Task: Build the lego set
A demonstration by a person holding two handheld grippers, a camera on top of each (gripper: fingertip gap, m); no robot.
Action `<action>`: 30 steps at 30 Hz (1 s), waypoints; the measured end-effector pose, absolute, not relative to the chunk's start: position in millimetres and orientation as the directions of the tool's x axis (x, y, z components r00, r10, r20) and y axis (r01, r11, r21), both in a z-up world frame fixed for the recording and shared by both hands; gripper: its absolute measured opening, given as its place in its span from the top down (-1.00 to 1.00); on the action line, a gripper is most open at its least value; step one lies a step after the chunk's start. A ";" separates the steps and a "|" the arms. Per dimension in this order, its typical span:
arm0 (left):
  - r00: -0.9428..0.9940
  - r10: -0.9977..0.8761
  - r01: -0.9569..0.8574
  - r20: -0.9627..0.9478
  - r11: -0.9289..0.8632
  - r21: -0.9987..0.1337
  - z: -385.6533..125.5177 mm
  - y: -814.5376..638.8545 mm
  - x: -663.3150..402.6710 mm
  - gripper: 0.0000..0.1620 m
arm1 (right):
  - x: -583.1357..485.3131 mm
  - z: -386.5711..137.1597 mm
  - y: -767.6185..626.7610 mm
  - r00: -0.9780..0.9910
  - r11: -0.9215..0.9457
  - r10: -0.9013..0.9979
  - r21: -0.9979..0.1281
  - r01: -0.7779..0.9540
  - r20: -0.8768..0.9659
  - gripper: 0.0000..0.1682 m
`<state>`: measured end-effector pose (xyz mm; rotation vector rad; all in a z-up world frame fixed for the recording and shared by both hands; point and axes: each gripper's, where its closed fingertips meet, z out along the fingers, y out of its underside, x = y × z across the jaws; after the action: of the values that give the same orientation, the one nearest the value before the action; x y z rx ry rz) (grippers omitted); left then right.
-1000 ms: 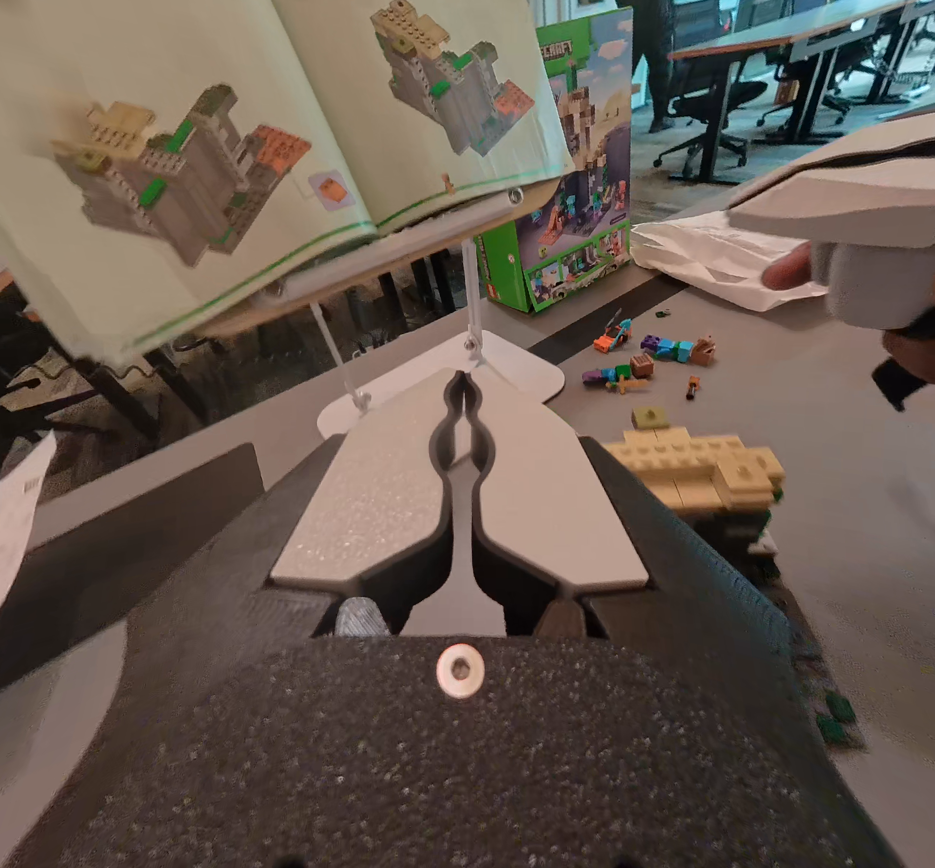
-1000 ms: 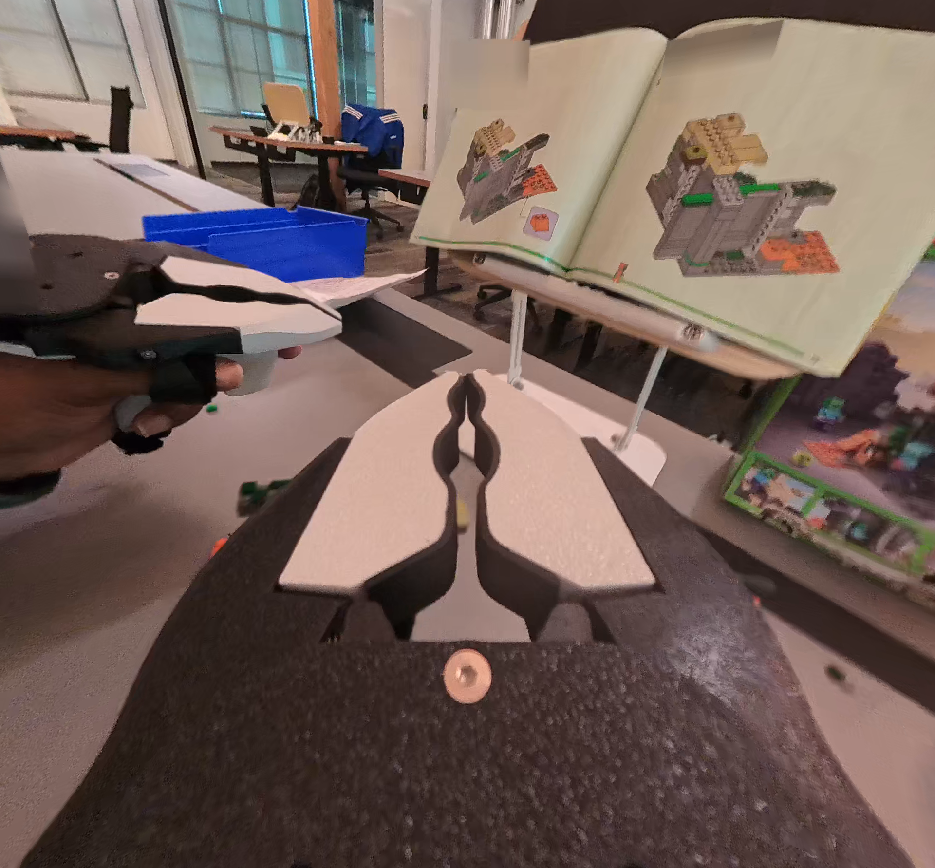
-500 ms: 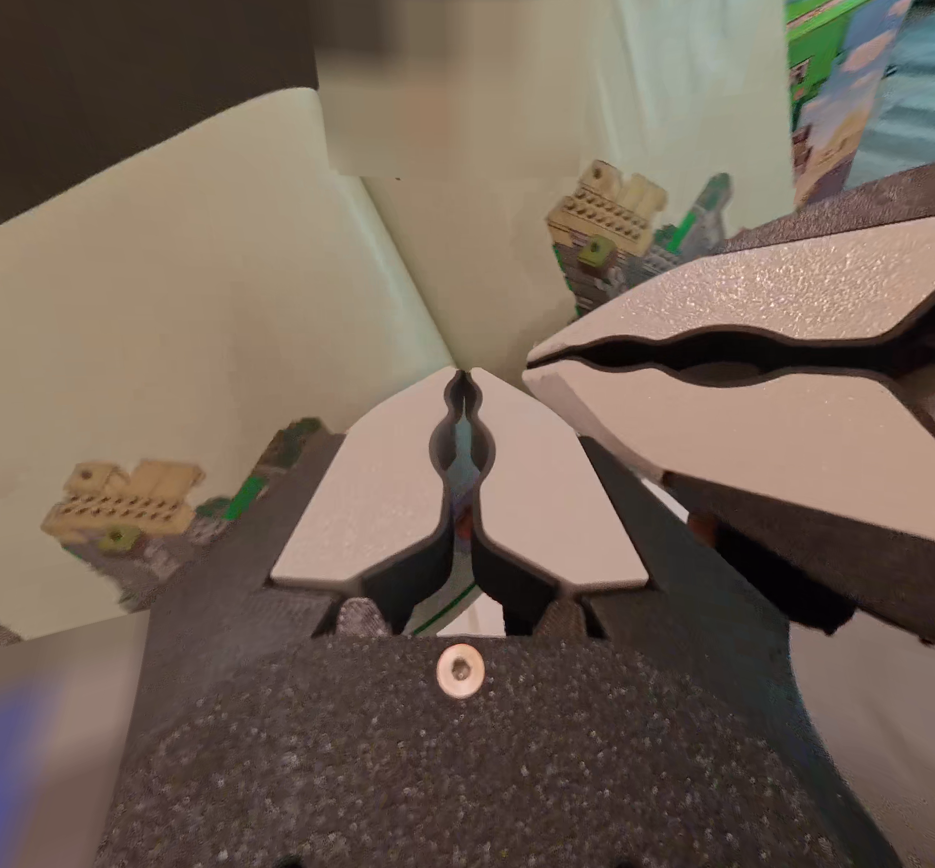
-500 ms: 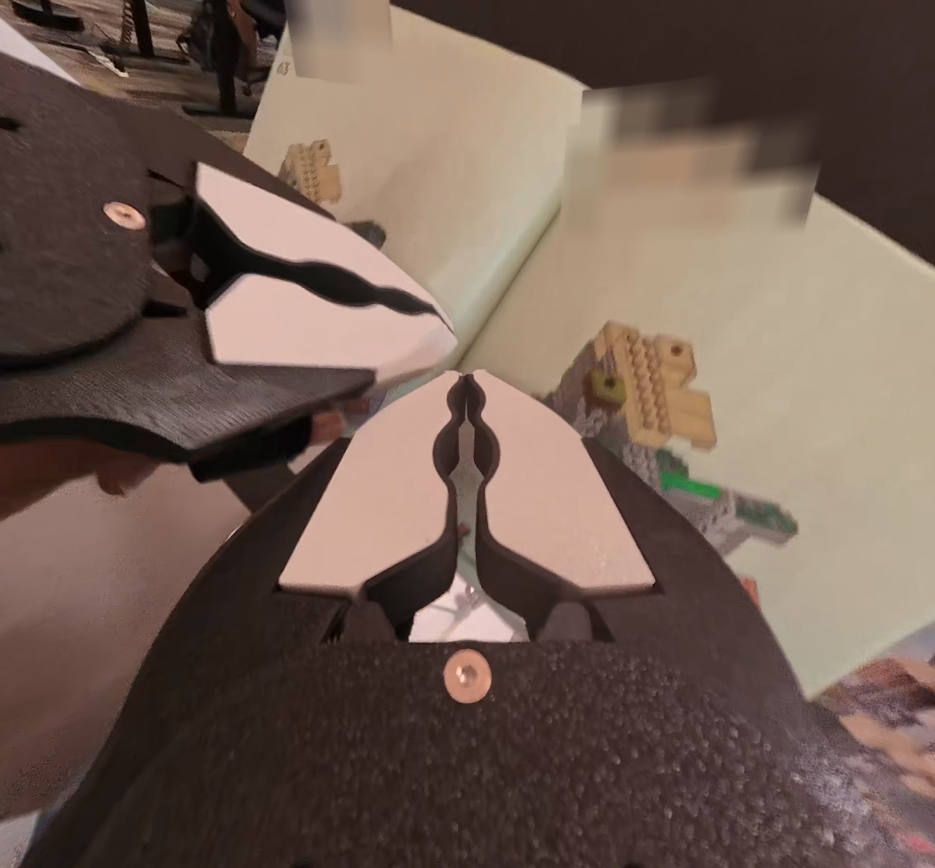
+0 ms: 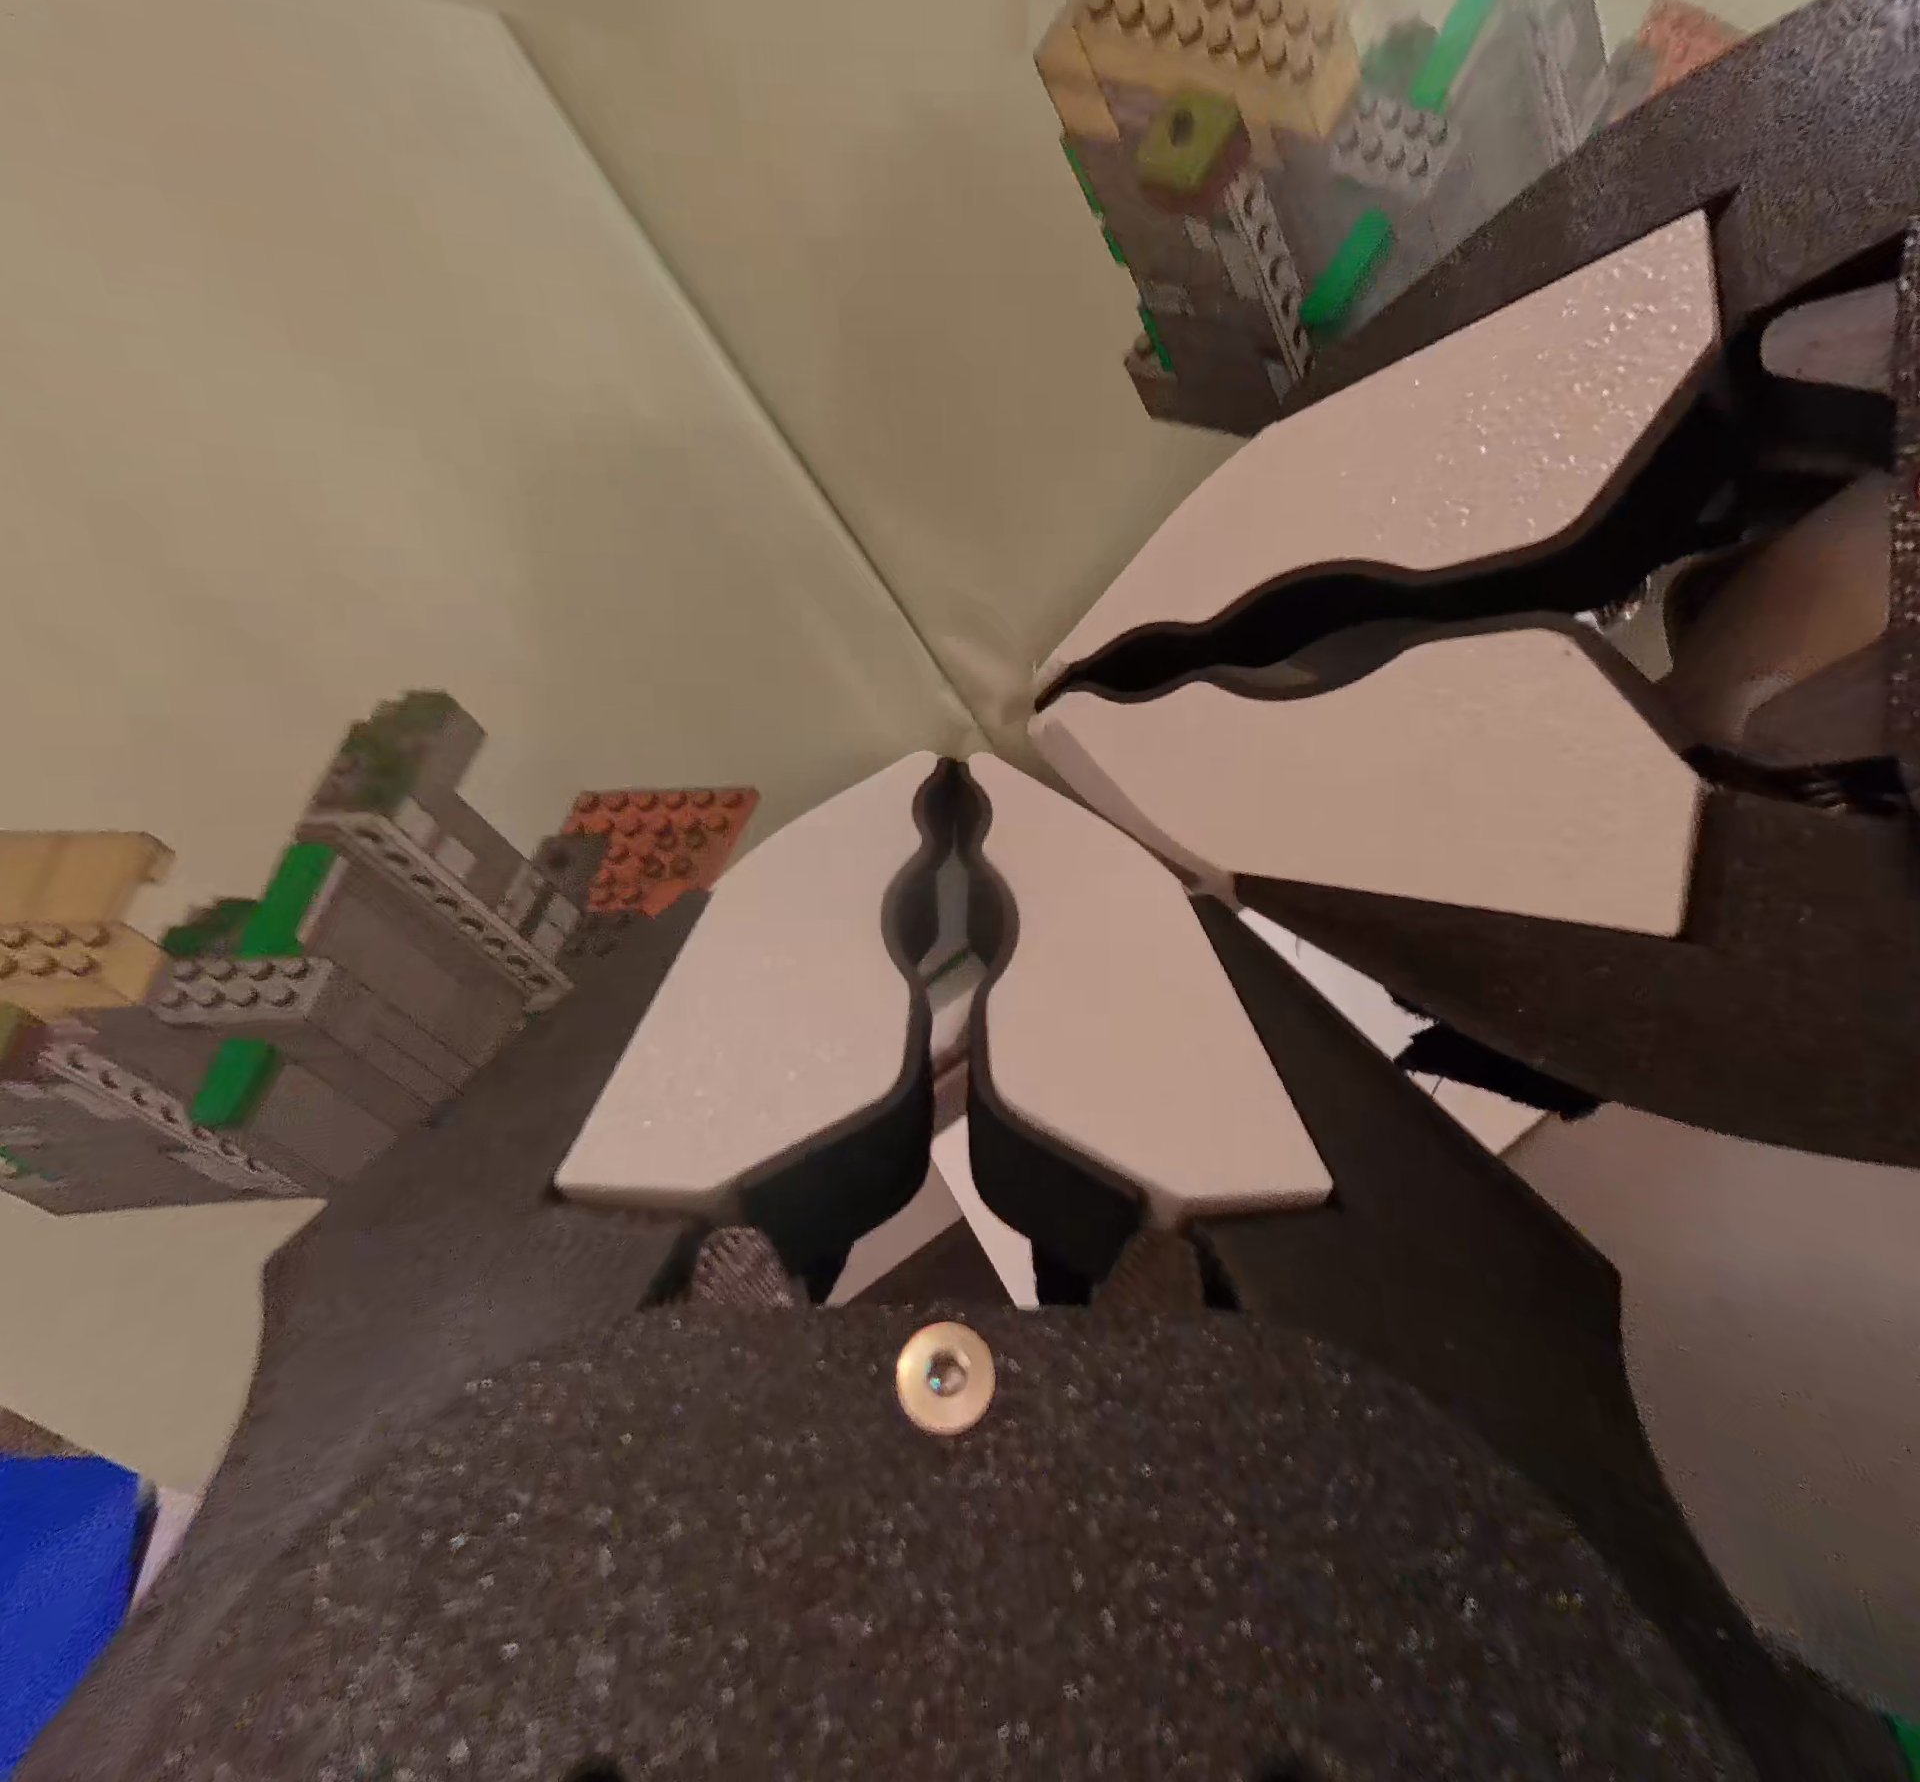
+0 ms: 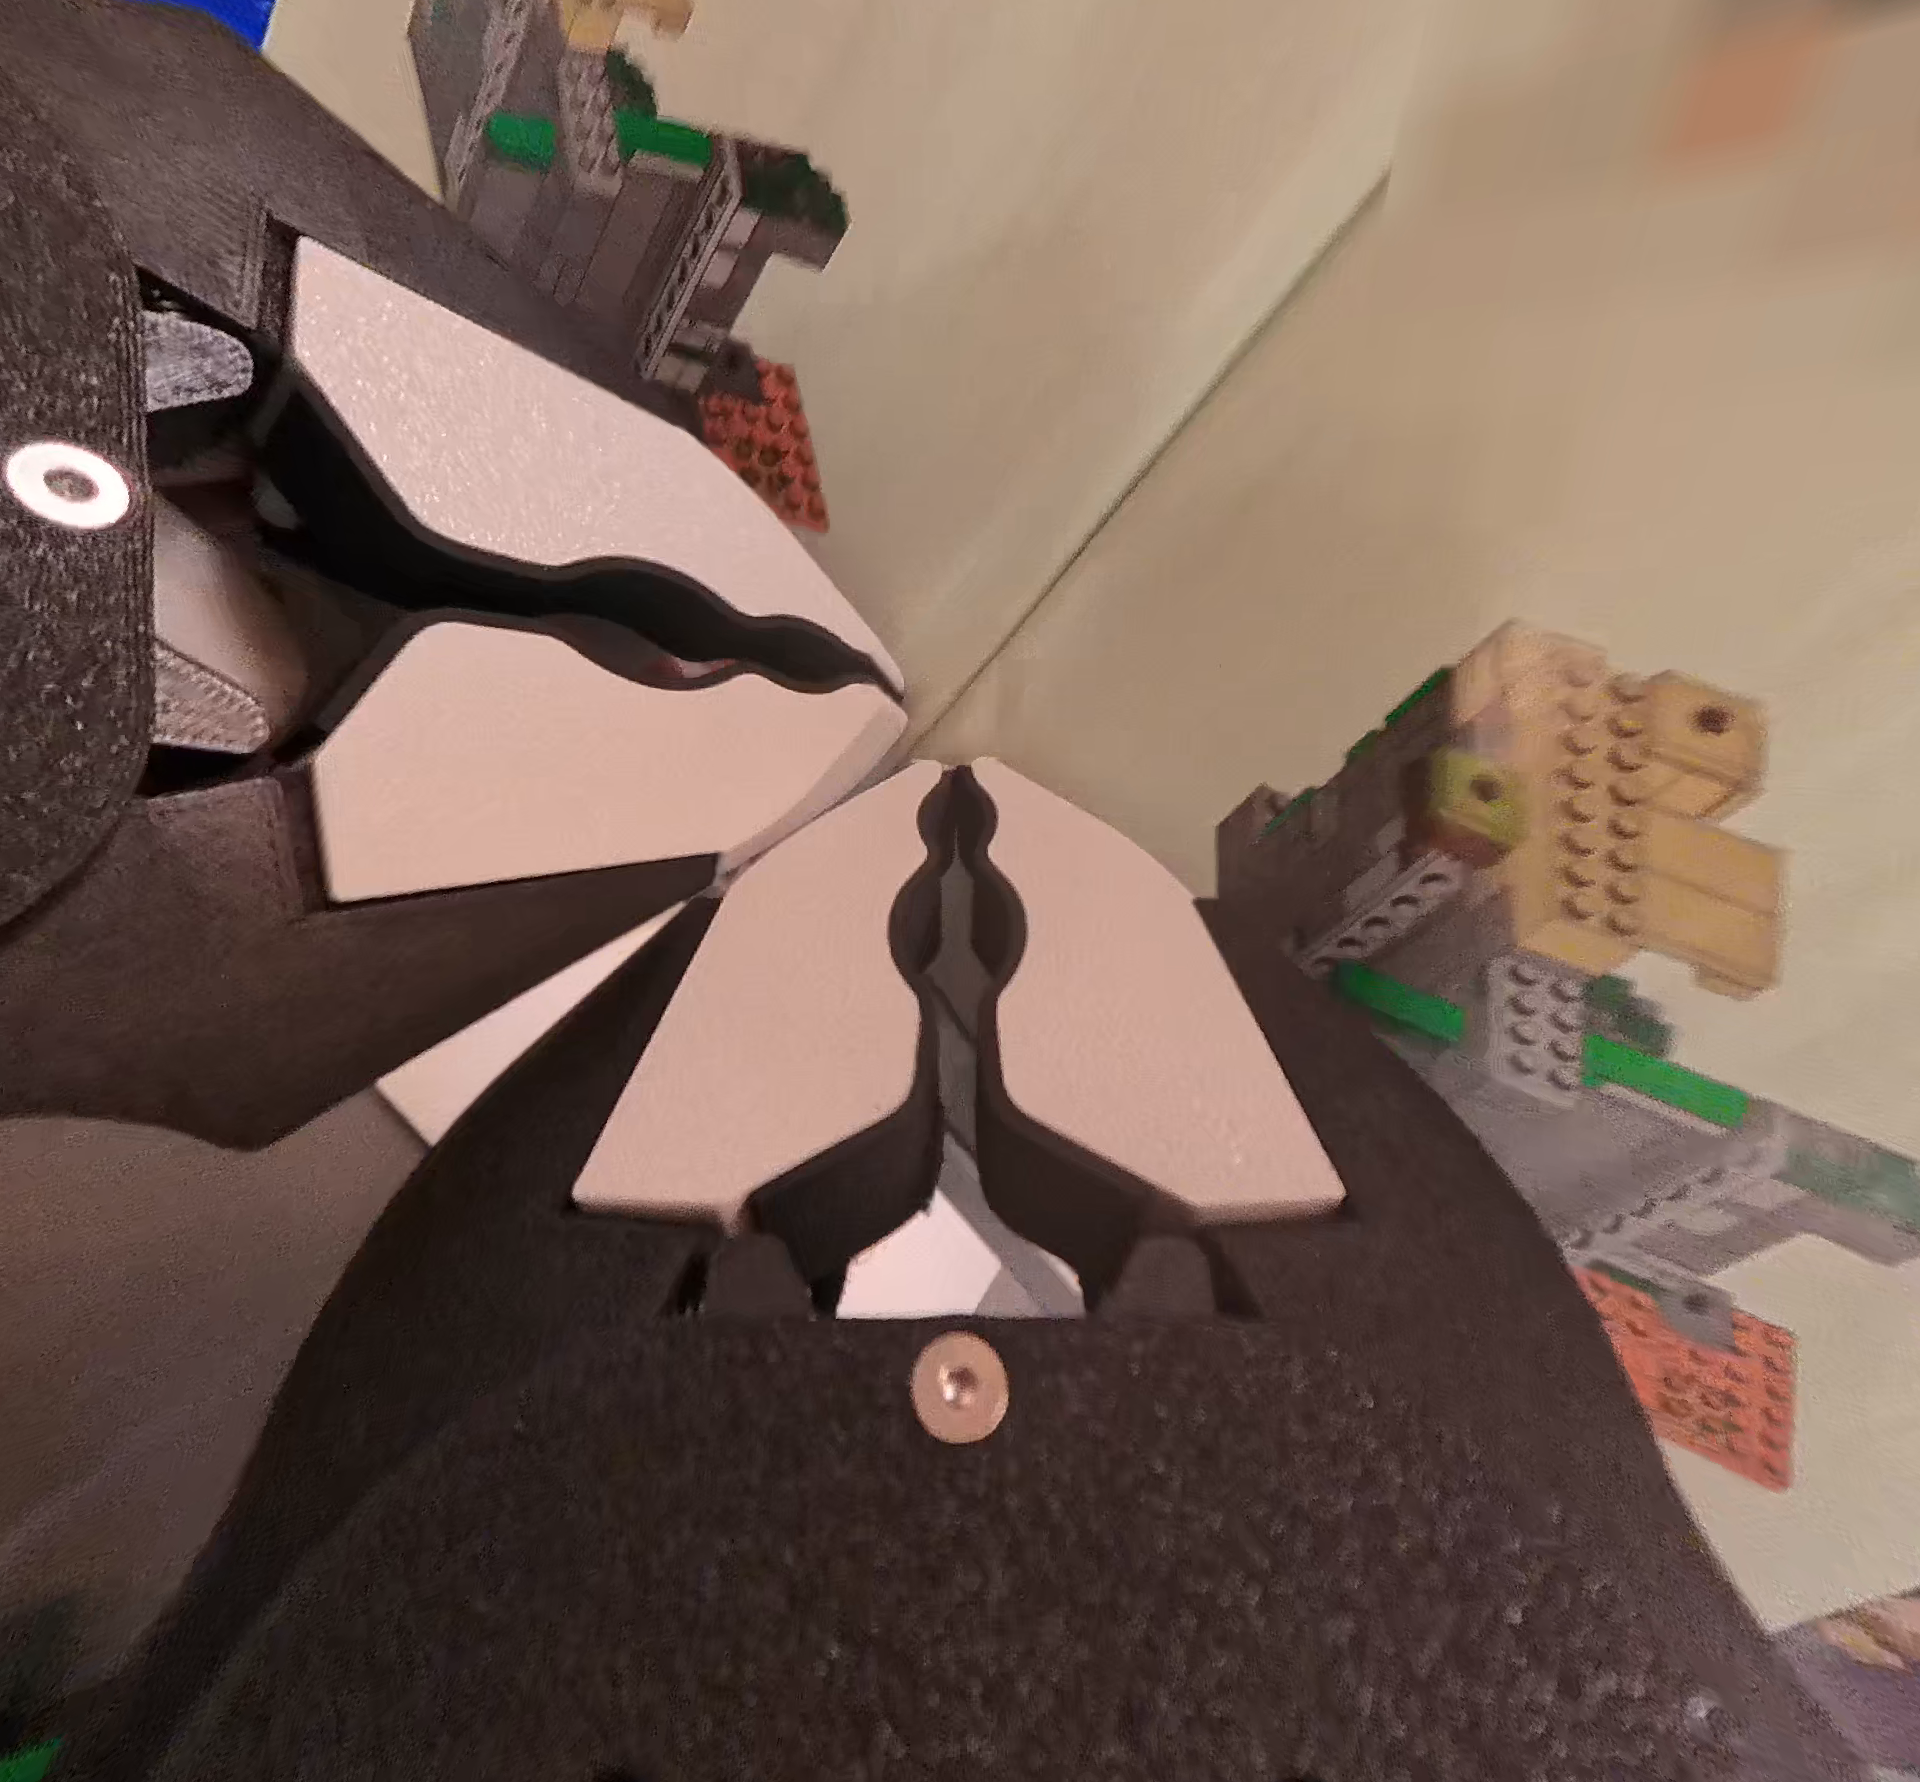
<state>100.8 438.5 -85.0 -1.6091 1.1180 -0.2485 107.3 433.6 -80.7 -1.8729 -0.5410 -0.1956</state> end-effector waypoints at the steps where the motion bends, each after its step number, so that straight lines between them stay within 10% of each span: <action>1: 0.525 -0.766 -0.533 -0.372 0.045 -0.845 -88.9 436.9 99.4 1.00 | 106.1 -84.8 432.2 0.875 -0.282 0.285 -0.839 0.466 0.390 1.00; 14: 0.421 -0.832 -0.685 -0.361 -0.031 -0.728 -112.8 433.6 73.6 1.00 | 132.3 -106.8 409.5 0.793 -0.449 0.369 -0.654 0.608 0.485 1.00; 30: 0.490 -0.811 -0.656 -0.319 -0.103 -0.747 -113.2 443.3 45.4 1.00 | 191.3 -108.9 378.7 0.845 -0.495 0.290 -0.685 0.535 0.450 1.00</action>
<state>45.4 443.3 -113.2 -1.8251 1.2308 -0.2136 191.3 378.7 -108.9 -2.1189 -0.6004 -0.3444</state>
